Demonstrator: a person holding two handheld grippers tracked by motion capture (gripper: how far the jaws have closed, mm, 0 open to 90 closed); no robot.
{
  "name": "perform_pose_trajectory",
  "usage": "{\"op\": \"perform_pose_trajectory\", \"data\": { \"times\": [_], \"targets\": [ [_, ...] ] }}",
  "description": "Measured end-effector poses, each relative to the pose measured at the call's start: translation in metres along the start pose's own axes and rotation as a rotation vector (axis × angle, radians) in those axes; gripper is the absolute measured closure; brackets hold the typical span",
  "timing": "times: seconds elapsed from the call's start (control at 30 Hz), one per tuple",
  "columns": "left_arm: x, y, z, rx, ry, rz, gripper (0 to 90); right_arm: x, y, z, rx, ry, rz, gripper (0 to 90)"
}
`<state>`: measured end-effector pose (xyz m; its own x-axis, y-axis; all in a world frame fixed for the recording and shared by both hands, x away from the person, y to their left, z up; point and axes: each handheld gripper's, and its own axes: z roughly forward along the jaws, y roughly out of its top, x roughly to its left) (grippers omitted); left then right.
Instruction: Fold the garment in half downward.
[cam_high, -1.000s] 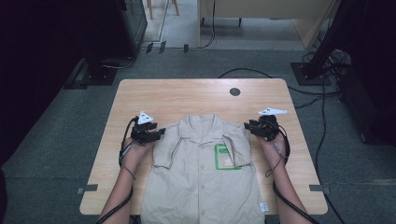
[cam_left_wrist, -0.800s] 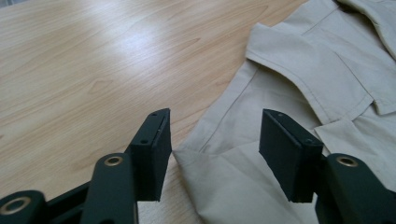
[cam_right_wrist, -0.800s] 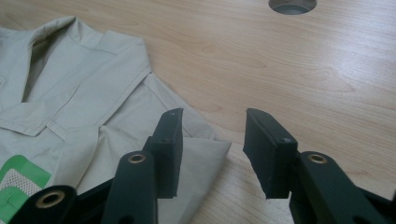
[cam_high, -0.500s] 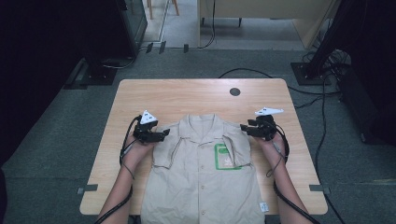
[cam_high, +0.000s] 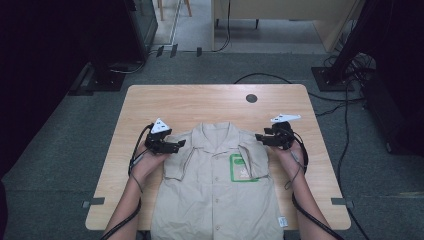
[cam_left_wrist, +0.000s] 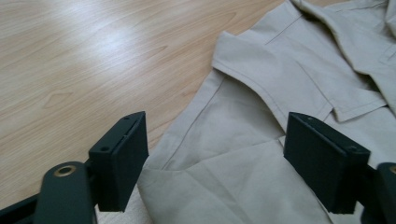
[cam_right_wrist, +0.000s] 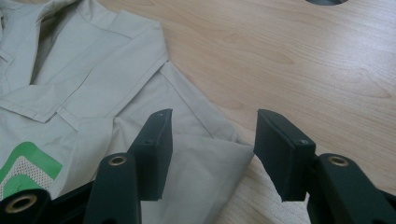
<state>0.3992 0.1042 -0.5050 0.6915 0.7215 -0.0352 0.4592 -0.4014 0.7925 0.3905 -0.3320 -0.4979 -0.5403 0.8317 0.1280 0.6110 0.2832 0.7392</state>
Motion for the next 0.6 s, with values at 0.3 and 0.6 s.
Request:
{"op": "perform_pose_trajectory", "data": {
  "times": [0.3,0.6],
  "targets": [
    [0.000,0.006,0.000,-0.003,0.002,0.017,30.9,0.003,0.005,0.004,0.019,0.001,-0.043,39.2],
    [-0.001,0.010,0.009,0.007,-0.010,0.047,29.1,0.006,0.008,0.010,0.021,-0.006,-0.071,39.2]
  ]
}}
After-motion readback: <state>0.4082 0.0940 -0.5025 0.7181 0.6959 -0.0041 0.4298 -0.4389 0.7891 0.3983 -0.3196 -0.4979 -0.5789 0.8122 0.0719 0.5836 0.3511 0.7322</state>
